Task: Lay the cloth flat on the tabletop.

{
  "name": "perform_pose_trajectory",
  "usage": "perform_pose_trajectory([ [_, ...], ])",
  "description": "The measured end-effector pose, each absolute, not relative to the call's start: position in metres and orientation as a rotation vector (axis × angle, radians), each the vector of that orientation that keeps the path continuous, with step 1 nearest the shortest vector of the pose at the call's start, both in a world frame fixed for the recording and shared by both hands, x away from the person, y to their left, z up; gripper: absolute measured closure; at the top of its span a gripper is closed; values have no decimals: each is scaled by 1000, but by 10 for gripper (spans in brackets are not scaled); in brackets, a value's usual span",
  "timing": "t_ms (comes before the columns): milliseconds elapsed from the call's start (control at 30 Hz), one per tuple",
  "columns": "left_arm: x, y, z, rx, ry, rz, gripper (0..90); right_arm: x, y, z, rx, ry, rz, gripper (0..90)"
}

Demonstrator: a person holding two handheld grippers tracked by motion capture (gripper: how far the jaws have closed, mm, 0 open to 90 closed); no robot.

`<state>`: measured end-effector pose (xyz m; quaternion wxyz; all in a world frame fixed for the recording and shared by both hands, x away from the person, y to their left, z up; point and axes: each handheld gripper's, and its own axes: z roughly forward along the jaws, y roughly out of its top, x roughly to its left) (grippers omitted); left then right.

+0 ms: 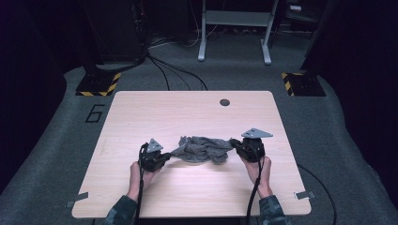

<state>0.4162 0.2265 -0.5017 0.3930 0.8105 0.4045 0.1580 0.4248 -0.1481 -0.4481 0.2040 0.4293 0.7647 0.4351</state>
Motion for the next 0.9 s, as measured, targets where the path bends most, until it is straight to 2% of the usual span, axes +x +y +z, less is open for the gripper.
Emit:
perform_pose_trajectory([
  [267,412,239,-508,2115,1048,301,882,426,-164,-447,1238,2097,1183,872],
  [333,410,243,-510,2128,1042,269,859,429,-167,-448,1260,2088,1177,871],
  [400,409,248,-508,2112,1064,204,652,435,-166,-452,1274,2109,1172,861],
  [467,410,250,-505,2105,1056,195,497,436,-162,-453,1274,2129,1164,857],
  [567,414,251,-483,2050,1053,209,347,438,-157,-453,1261,2142,1159,854],
  [667,426,245,-466,2037,1040,234,290,440,-154,-452,1250,2148,1152,854],
  [900,476,217,-462,2038,1084,203,299,445,-144,-452,1250,2163,1150,852],
])
